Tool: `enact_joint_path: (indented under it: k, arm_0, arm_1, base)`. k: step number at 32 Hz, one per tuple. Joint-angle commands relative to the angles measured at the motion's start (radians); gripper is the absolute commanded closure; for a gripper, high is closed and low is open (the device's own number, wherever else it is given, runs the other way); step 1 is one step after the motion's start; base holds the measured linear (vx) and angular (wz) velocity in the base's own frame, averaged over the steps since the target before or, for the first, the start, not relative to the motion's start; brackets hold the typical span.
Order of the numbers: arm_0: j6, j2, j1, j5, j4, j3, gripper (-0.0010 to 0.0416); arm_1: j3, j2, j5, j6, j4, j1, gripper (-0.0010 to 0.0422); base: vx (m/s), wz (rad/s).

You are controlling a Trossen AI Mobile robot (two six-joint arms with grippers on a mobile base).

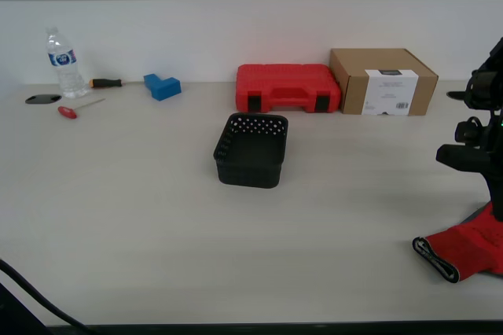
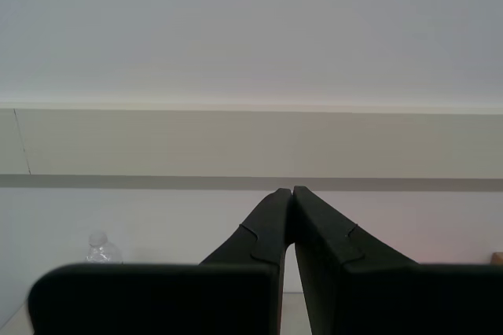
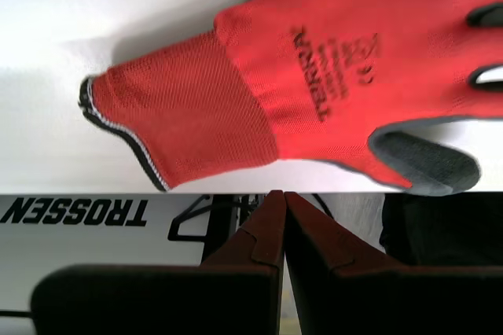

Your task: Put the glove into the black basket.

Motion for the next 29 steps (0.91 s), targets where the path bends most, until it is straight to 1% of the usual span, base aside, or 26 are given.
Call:
enact_joint_path:
  k: [1, 3, 4, 7, 9, 11, 12, 15, 16, 17, 18, 19, 20, 21, 22, 23, 24, 25, 26, 27, 29]
  arm_0:
    - [0.027, 0.001, 0.000, 0.006, -0.001, 0.022, 0.0405]
    - [0.035, 0.001, 0.000, 0.006, -0.004, 0.042, 0.0405]
    - [0.036, 0.001, 0.000, 0.006, -0.013, 0.068, 0.0405]
    - [0.038, 0.001, 0.000, 0.006, -0.019, 0.098, 0.0405]
    - [0.062, 0.001, 0.001, -0.002, -0.026, 0.118, 0.0405]
    - [0.071, 0.001, 0.002, -0.009, -0.032, 0.121, 0.0405]
    - [0.101, 0.001, 0.002, -0.009, -0.032, 0.120, 0.0405]
    - [0.143, 0.001, 0.002, -0.008, -0.027, 0.120, 0.0405]
    - [0.170, 0.001, 0.002, 0.003, -0.013, 0.120, 0.0405]
    - [0.203, 0.001, 0.002, 0.024, 0.000, 0.120, 0.0405]
    - [0.220, 0.001, 0.001, 0.026, 0.007, 0.120, 0.0405]
    - [0.235, 0.001, 0.000, 0.020, 0.019, 0.120, 0.0405]
    - [0.252, 0.000, 0.003, -0.007, 0.032, 0.120, 0.0405]
    - [0.237, 0.001, 0.005, -0.009, 0.047, 0.119, 0.0405]
    - [0.208, 0.001, 0.005, -0.002, 0.052, 0.119, 0.0405]
    - [0.159, 0.001, 0.003, 0.012, 0.073, 0.118, 0.0405]
    - [0.153, 0.000, -0.002, 0.020, 0.087, 0.117, 0.0405]
    - [0.186, 0.001, -0.005, 0.007, 0.137, 0.119, 0.0405]
    - [0.192, 0.001, -0.005, 0.018, 0.146, 0.119, 0.0405]
    - [0.196, 0.001, -0.005, 0.013, 0.174, 0.116, 0.0405]
    - [0.199, 0.006, -0.006, -0.010, 0.179, 0.115, 0.0400]
  arm_1:
    - [0.000, 0.000, -0.002, 0.000, 0.005, 0.000, 0.0412]
    - [0.000, 0.000, -0.002, 0.000, 0.005, 0.000, 0.0412]
    - [0.000, 0.000, -0.002, 0.000, 0.005, 0.000, 0.0412]
    - [0.000, 0.000, -0.002, 0.000, 0.005, 0.000, 0.0412]
    - [0.000, 0.000, -0.003, 0.000, 0.005, 0.000, 0.0412]
    - [0.000, 0.000, -0.003, 0.000, 0.005, 0.000, 0.0412]
    - [0.000, 0.000, -0.003, 0.000, 0.005, 0.000, 0.0412]
    - [0.000, 0.000, -0.003, 0.000, 0.005, 0.000, 0.0412]
    - [0.000, 0.000, -0.003, 0.000, 0.005, 0.000, 0.0412]
    - [0.000, 0.000, -0.003, 0.000, 0.005, 0.000, 0.0412]
    - [0.000, 0.000, -0.003, 0.000, 0.005, 0.000, 0.0412]
    - [0.000, 0.000, -0.003, 0.000, 0.005, 0.000, 0.0412]
    - [0.000, 0.000, -0.003, 0.000, 0.005, 0.000, 0.0412]
    - [0.000, 0.000, -0.003, 0.000, 0.005, 0.000, 0.0412]
    - [0.000, 0.000, -0.003, 0.000, 0.005, 0.000, 0.0412]
    - [0.000, 0.000, -0.003, 0.000, 0.005, 0.000, 0.0412]
    - [0.000, 0.000, -0.005, 0.000, 0.005, 0.000, 0.0412]
    - [0.000, 0.000, -0.004, 0.000, 0.005, 0.000, 0.0412]
    - [0.000, 0.000, -0.004, 0.000, 0.005, 0.000, 0.0412]
    - [0.000, 0.000, -0.005, 0.000, 0.005, 0.000, 0.0412]
    - [0.000, 0.000, -0.005, 0.000, 0.005, 0.000, 0.0412]
  base:
    - [0.000, 0.000]
    - [0.000, 0.000]
    - [0.000, 0.000]
    - [0.000, 0.000]
    - [0.000, 0.000]
    - [0.000, 0.000]
    - [0.000, 0.000]
    - [0.000, 0.000]
    - [0.000, 0.000]
    - [0.000, 0.000]
    - [0.000, 0.000]
    - [0.000, 0.000]
    - [0.000, 0.000]
    - [0.000, 0.000]
    - [0.000, 0.000]
    - [0.000, 0.000]
    - [0.000, 0.000]
    - [0.000, 0.000]
    - [0.000, 0.000]
    - [0.000, 0.000]
    - [0.000, 0.000]
